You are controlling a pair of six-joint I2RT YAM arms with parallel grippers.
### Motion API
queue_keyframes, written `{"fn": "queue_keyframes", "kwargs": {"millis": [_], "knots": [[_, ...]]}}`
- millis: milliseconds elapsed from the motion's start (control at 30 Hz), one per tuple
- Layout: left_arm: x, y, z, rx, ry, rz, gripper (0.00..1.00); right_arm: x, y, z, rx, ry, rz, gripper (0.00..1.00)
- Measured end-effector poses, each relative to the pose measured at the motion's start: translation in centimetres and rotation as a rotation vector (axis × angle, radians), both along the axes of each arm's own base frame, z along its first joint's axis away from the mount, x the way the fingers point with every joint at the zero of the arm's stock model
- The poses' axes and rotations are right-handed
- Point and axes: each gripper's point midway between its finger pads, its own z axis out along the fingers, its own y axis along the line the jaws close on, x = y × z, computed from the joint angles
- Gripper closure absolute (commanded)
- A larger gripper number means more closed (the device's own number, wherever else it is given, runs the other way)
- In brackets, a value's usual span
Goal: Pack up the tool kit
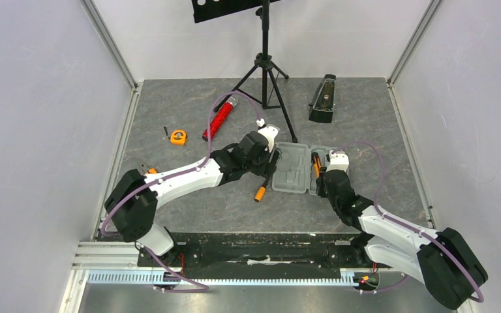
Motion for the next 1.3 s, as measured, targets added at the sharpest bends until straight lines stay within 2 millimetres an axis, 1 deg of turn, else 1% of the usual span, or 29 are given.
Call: {"fn": "queue_keyframes", "kwargs": {"millis": [33, 100, 167, 200, 267, 400, 467, 567, 633, 700, 767, 833, 933, 1033, 1133, 1300], "knots": [[0.0, -0.1, 0.0, -0.005, 0.005, 0.002, 0.24, -0.1, 0.3, -0.2, 0.007, 0.012, 0.012, 0.84], [-0.1, -0.3, -0.1, -0.014, 0.014, 0.006, 0.24, -0.2, 0.6, -0.4, 0.016, 0.026, 0.025, 0.72], [0.0, -0.4, -0.2, -0.018, 0.021, 0.009, 0.24, -0.1, 1.0, -0.3, 0.027, 0.035, 0.034, 0.62], [-0.1, -0.5, -0.2, -0.019, 0.024, 0.006, 0.24, 0.0, 1.2, -0.2, 0.032, 0.038, 0.037, 0.58], [-0.2, -0.6, -0.4, -0.020, 0.032, -0.001, 0.25, 0.1, 1.7, 0.0, 0.038, 0.055, 0.050, 0.53], [-0.2, -0.8, -0.4, -0.026, 0.040, 0.002, 0.26, 0.6, 2.8, 1.2, 0.047, 0.071, 0.087, 0.48], [-0.3, -0.8, -0.4, -0.031, 0.044, 0.006, 0.27, 1.1, 3.1, 2.2, 0.034, 0.073, 0.101, 0.50], [-0.3, -0.9, -0.6, -0.032, 0.050, 0.007, 0.28, 2.3, 3.3, 3.9, 0.026, 0.071, 0.123, 0.58], [-0.2, -0.8, -0.7, -0.031, 0.054, 0.010, 0.29, 3.1, 2.8, 4.5, 0.026, 0.073, 0.117, 0.65], [-0.1, -0.8, -0.8, -0.034, 0.061, 0.012, 0.30, 3.7, 1.7, 4.4, 0.026, 0.086, 0.106, 0.73], [-0.1, -0.8, -0.9, -0.039, 0.068, 0.012, 0.32, 3.8, 1.0, 3.5, 0.017, 0.119, 0.107, 0.83], [0.1, -0.9, -0.9, -0.046, 0.077, 0.019, 0.33, 3.6, 0.7, 2.4, 0.013, 0.166, 0.119, 0.92], [0.3, -1.1, -1.2, -0.056, 0.097, 0.027, 0.33, 3.2, 0.8, 0.9, 0.020, 0.223, 0.148, 0.93], [0.3, -1.2, -1.7, -0.060, 0.117, 0.030, 0.34, 3.0, 1.1, 0.3, 0.032, 0.252, 0.174, 0.94], [0.4, -1.3, -2.0, -0.064, 0.130, 0.040, 0.34, 3.3, 1.5, 0.5, 0.043, 0.253, 0.191, 0.94], [0.4, -1.7, -2.7, -0.068, 0.157, 0.038, 0.34, 4.6, 2.0, 1.5, 0.063, 0.222, 0.200, 0.95]]}}
